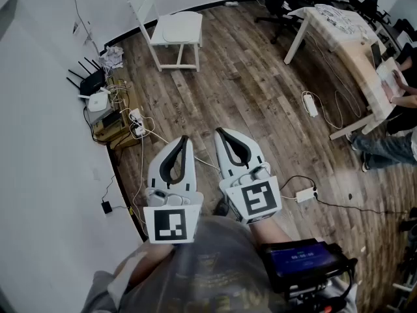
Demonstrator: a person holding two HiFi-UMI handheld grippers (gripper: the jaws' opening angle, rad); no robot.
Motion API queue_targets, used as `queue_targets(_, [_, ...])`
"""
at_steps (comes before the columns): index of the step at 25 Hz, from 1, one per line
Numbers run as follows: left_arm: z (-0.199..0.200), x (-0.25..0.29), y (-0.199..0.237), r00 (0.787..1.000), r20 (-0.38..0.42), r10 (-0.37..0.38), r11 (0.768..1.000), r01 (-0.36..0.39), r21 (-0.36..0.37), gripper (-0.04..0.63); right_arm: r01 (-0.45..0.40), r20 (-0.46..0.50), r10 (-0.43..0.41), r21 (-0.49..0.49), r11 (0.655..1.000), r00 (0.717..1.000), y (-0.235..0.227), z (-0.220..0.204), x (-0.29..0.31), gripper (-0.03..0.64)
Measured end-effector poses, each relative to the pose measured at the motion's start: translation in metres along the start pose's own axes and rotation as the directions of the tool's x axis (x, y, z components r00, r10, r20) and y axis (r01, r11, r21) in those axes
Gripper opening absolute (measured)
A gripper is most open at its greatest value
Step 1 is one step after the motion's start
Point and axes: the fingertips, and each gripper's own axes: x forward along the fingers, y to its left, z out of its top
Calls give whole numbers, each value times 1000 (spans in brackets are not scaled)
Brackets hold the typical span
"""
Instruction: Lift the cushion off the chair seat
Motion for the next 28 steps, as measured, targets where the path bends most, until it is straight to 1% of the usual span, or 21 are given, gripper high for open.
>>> queue_targets(5, [-4, 3, -10, 1000, -1, 5, 1000, -5, -9, 6, -3, -6, 3, 14, 1000, 1000, -8, -6, -5, 6])
queue_targets(8, [-7, 6, -24, 1000, -19, 11, 1000, -11, -25, 6, -27, -4, 28, 16, 999, 1000, -16, -11, -11, 6])
queue_targets(10, [-9, 8, -33, 999, -35, 7, 1000, -7, -23, 6, -35, 4, 35, 20, 999, 999, -22, -11, -14, 6])
queue_targets(12, [-13, 12, -40, 999, -51, -2, 1000, 1, -19, 6, -29, 12, 29, 43, 999, 1000, -30, -10, -15, 6])
queue_targets(15, [-16, 22, -42, 998, -62, -6, 1000, 5, -19, 6, -18, -2, 18, 81, 997, 1000, -42, -14, -12, 8])
queue_targets(18, [-23, 37, -37, 997, -75, -15, 1000, 14, -15, 6, -24, -7, 25, 99, 995, 1000, -51, -25, 0, 8])
queue_targets(22, [-33, 70, -24, 995, -93, -30, 999, 27, -33, 6, -27, -25, 30, 120, 992, 999, -66, -34, 29, 8])
queue_targets(25, [-31, 102, -6, 996, -79, -44, 998, 40, -44, 6, -31, -15, 34, 144, 989, 999, -80, -29, 61, 8])
queue_targets(28, [-22, 137, 20, 997, -53, -52, 998, 50, -39, 6, -24, 0, 25, 129, 991, 1000, -94, -15, 100, 8])
